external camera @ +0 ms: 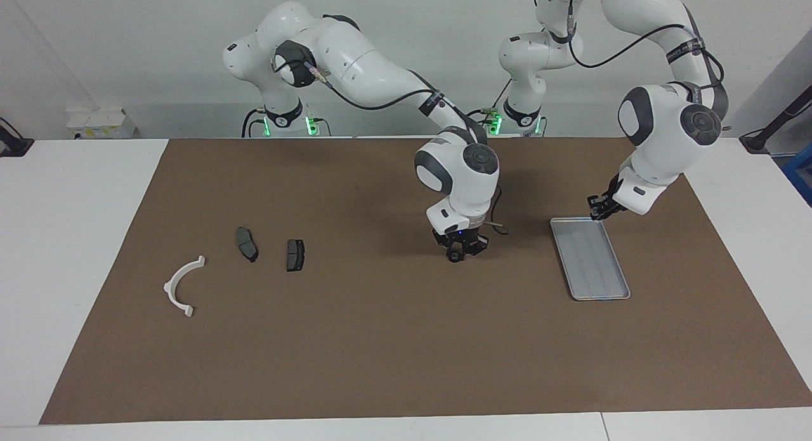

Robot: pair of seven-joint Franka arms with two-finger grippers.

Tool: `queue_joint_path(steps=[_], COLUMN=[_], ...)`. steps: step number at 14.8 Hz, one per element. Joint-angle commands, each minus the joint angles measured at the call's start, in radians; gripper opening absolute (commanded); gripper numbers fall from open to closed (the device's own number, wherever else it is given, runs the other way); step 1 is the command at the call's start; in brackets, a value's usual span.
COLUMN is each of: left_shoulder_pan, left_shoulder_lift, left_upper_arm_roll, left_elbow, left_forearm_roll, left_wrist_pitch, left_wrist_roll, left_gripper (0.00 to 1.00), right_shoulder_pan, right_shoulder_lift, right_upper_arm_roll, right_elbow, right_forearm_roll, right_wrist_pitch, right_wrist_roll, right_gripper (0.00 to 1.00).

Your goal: Place bearing gear from tray to pile

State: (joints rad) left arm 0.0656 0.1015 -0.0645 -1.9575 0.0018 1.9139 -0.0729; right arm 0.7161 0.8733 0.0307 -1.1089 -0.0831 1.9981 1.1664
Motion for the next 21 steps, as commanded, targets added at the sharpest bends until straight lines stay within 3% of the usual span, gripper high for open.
queue_joint_path(steps=[1, 5, 9, 11, 16, 21], left_shoulder_pan=[-0.004, -0.010, -0.191, -0.311, -0.538, -0.561], left_shoulder_lift=[-0.011, -0.009, 0.009, 0.047, 0.331, 0.340], left_upper_arm_roll=[0.003, -0.008, -0.011, -0.009, -0.006, -0.003], left_elbow=[-0.011, -0.006, 0.008, 0.049, 0.333, 0.188], left_forearm_roll=[-0.013, -0.017, -0.046, -0.049, -0.043, -0.020], left_wrist_pitch=[-0.004, -0.004, 0.086, 0.111, 0.128, 0.321], left_wrist_roll=[-0.013, -0.066, -0.340, -0.521, -0.864, -0.889], left_gripper=[0.03, 0.04, 0.04, 0.04, 0.04, 0.04], right_shoulder_pan=[-0.036, -0.228, -0.444, -0.551, -0.658, -0.698], right_shoulder_lift=[-0.016, -0.206, -0.275, -0.275, -0.266, -0.223], right_upper_arm_roll=[0.000, 0.032, 0.041, 0.043, 0.043, 0.040], right_elbow=[0.017, 0.067, 0.067, 0.052, -0.138, -0.294], right_forearm_roll=[-0.015, 0.009, 0.016, 0.019, 0.005, -0.032], right_wrist_pitch=[-0.103, -0.419, -0.506, -0.432, -0.212, 0.029], right_wrist_roll=[-0.031, -0.418, -0.880, -1.054, -1.143, -1.148], right_gripper=[0.00, 0.00, 0.00, 0.00, 0.00, 0.00])
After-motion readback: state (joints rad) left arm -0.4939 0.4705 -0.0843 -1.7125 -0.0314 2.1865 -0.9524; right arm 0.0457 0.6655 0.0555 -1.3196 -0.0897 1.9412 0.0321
